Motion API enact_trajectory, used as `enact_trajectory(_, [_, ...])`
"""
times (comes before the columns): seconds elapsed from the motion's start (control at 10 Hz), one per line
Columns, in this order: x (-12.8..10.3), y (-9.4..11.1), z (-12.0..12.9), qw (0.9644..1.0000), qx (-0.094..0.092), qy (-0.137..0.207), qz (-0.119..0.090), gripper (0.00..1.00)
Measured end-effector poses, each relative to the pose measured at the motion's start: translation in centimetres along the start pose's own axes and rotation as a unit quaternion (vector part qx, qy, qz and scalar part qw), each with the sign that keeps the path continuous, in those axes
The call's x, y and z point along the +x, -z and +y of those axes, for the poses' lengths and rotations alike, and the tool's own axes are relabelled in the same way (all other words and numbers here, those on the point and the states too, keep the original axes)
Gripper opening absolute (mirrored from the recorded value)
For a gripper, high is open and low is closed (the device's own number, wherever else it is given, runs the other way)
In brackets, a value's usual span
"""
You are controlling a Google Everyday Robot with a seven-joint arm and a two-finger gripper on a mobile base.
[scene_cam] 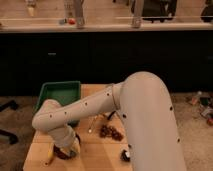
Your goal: Place pepper in table surface
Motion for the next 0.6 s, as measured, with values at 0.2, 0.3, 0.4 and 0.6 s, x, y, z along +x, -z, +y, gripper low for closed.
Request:
enact_trajectory(0.2, [-0.1,0.7,0.3,0.9999,-0.009,-0.005,0.005,0.0])
enact_trajectory(0.3, [-0.2,1.1,0.6,0.9999,-0.011,-0.01,0.008,0.0])
enact_trajectory(0.4, [-0.2,1.4,0.9,0.9998,-0.013,-0.014,0.01,0.0])
enact_trajectory(0.6, [-0.3,1.8,1.5,0.9996,-0.014,-0.021,0.015,0.0])
